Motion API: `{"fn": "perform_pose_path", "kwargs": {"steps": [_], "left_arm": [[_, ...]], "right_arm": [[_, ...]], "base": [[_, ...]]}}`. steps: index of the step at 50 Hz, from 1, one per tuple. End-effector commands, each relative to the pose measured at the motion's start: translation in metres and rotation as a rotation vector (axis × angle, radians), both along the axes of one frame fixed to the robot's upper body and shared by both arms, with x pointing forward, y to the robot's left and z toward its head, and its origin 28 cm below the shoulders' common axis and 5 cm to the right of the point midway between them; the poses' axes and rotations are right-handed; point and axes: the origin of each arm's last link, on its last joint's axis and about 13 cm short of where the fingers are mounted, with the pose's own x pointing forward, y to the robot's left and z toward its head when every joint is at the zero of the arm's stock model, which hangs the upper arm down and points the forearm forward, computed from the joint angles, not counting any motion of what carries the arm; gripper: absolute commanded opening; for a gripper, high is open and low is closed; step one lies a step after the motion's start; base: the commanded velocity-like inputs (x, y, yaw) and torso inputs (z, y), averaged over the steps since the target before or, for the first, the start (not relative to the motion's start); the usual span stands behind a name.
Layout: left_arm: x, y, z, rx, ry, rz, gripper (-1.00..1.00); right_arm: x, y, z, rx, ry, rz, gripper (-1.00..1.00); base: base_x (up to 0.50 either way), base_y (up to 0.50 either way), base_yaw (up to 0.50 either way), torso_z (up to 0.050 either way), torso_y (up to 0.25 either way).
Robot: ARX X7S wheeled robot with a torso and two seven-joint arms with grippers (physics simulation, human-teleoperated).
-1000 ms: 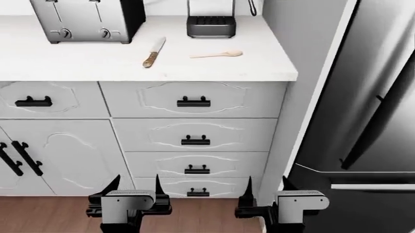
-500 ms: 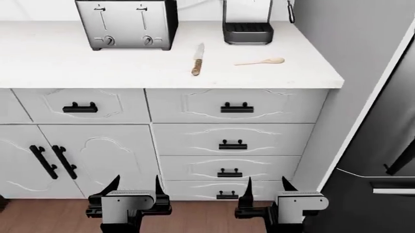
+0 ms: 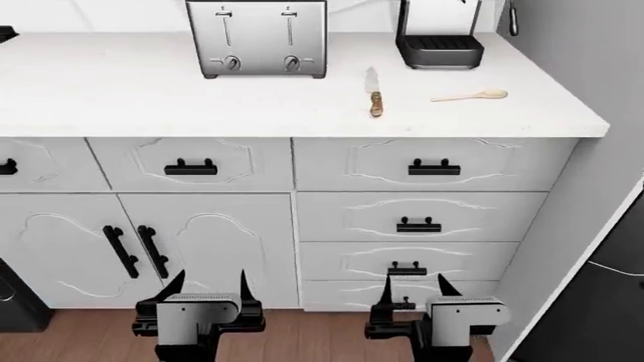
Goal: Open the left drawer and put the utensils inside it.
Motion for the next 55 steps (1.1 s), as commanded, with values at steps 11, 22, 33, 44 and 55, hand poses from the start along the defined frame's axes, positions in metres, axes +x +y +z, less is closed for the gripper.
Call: {"fn": "perform_pose_path", "kwargs": {"steps": [11, 22, 33, 44, 55], "left_arm": [[0.002, 0.000, 0.003, 0.005, -0.006, 0.001, 1.00], [0.003, 0.001, 0.004, 0.000, -0.003, 0.007, 1.00], [0.002, 0.002, 0.003, 0.004, -0.003, 0.005, 1.00], [0.003, 0.001, 0.005, 0.009, -0.008, 0.002, 1.00], [0.004, 0.001, 0.006, 0.016, -0.010, -0.002, 1.00]], "right_arm": [[0.001, -0.001, 0.004, -0.007, -0.002, -0.001, 1.00], [0.002, -0.001, 0.006, -0.004, -0.005, -0.004, 1.00], [0.004, -0.004, 0.012, 0.032, -0.022, -0.005, 1.00], [0.004, -0.006, 0.013, 0.026, -0.015, -0.022, 1.00], [0.004, -0.008, 0.014, 0.038, -0.015, -0.034, 1.00]], "base": [[0.00, 0.50, 0.00, 0.050, 0.000], [0.00, 0.50, 0.00, 0.050, 0.000], [0.00, 0.05, -0.23, 0.005, 0.000], [0.00, 0.00, -0.50, 0.000, 0.000], [0.00, 0.00, -0.50, 0.000, 0.000]]}}
